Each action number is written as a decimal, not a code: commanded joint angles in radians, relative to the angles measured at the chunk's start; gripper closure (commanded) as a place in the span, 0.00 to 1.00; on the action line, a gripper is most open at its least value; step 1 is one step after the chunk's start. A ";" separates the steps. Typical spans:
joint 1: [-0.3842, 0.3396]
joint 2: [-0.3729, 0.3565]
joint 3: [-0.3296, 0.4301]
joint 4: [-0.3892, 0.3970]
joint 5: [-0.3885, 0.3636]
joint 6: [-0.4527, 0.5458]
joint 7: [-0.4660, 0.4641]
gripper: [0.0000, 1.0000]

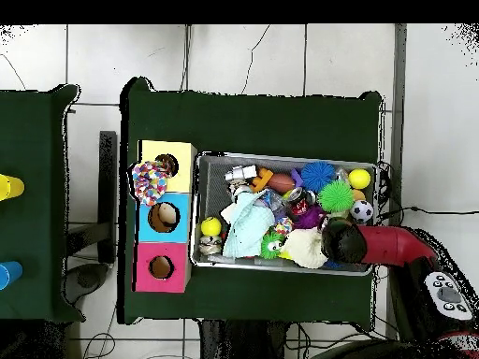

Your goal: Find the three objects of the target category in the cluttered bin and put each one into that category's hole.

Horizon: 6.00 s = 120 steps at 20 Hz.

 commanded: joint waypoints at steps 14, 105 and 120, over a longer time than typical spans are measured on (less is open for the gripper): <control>0.067 0.026 0.131 0.190 0.045 0.206 -0.152 0.00; 0.171 -0.085 0.222 0.460 0.449 0.090 0.082 0.00; 0.233 -0.221 0.160 0.549 0.454 0.061 0.149 0.00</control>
